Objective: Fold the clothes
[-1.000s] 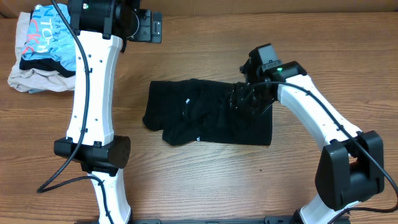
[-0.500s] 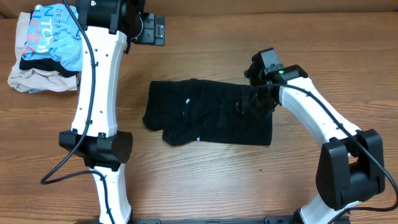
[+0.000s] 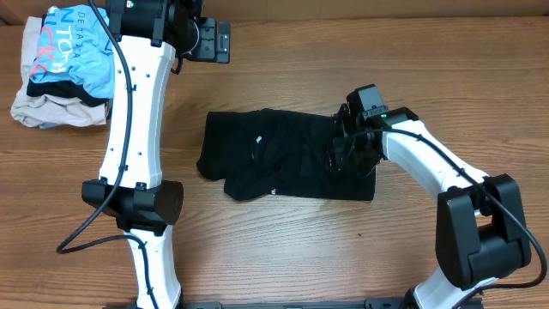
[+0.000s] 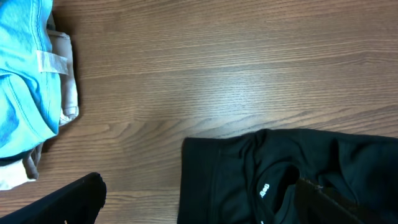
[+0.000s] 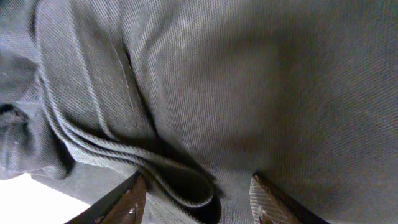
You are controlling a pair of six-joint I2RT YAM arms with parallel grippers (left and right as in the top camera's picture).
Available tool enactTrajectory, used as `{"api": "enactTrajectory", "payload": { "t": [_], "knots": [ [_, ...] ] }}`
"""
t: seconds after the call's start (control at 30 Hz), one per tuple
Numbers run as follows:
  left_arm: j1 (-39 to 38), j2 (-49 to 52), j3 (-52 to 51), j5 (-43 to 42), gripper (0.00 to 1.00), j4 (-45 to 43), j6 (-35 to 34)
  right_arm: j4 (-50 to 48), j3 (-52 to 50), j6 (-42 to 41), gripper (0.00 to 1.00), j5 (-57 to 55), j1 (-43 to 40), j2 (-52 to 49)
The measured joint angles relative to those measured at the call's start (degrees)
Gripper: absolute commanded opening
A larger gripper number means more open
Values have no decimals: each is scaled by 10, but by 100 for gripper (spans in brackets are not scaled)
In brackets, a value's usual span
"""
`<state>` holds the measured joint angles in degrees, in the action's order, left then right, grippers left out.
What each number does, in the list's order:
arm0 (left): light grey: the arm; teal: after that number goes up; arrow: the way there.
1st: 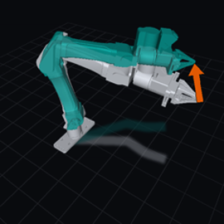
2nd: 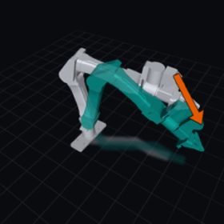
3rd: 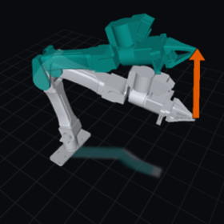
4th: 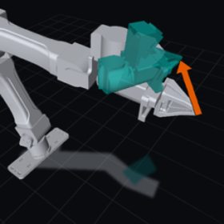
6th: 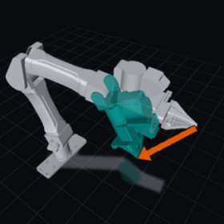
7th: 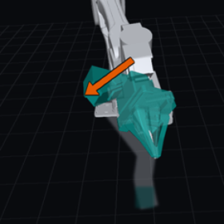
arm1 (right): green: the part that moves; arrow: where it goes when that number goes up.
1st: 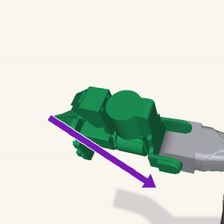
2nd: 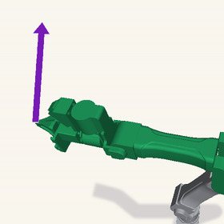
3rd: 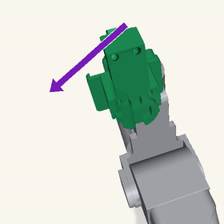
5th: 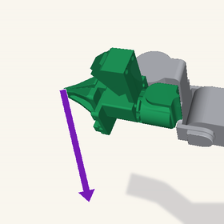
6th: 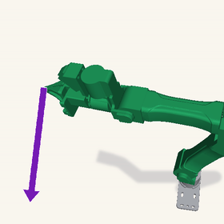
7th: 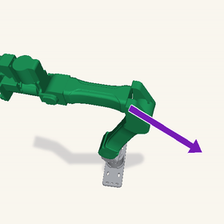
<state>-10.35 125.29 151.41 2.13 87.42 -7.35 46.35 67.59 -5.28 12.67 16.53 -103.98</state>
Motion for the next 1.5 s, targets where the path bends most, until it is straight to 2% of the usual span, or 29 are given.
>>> {"api": "enactTrajectory", "payload": {
  "t": [0.1,0.17,0.23,0.27,0.37,0.67,0.9,0.93,1.03,1.07,1.27,1.5],
  "knots": [
    [0,0,0,0,100,0,0,-8,-10,9,52,11,0,0],
    [0,0,0,0,100,0,0,-16,-18,17,43,24,0,0],
    [0,0,0,0,100,0,0,-19,-25,23,32,30,0,0],
    [0,0,0,0,100,0,0,-19,-28,25,21,32,0,0],
    [0,0,0,0,100,0,0,-19,-32,29,6,38,0,0],
    [0,0,0,0,100,0,0,17,4,28,4,107,6,0],
    [0,0,0,0,100,-1,0,21,33,20,4,155,72,0],
    [0,0,0,0,100,0,0,23,33,17,10,157,87,0],
    [0,0,0,0,100,0,0,27,33,7,60,165,131,0],
    [0,0,0,0,100,0,0,27,33,9,74,169,149,0],
    [0,0,0,0,100,3,0,41,38,-1,79,173,184,0],
    [3,0,0,0,100,23,8,119,122,-18,79,136,125,0]
  ]
}}
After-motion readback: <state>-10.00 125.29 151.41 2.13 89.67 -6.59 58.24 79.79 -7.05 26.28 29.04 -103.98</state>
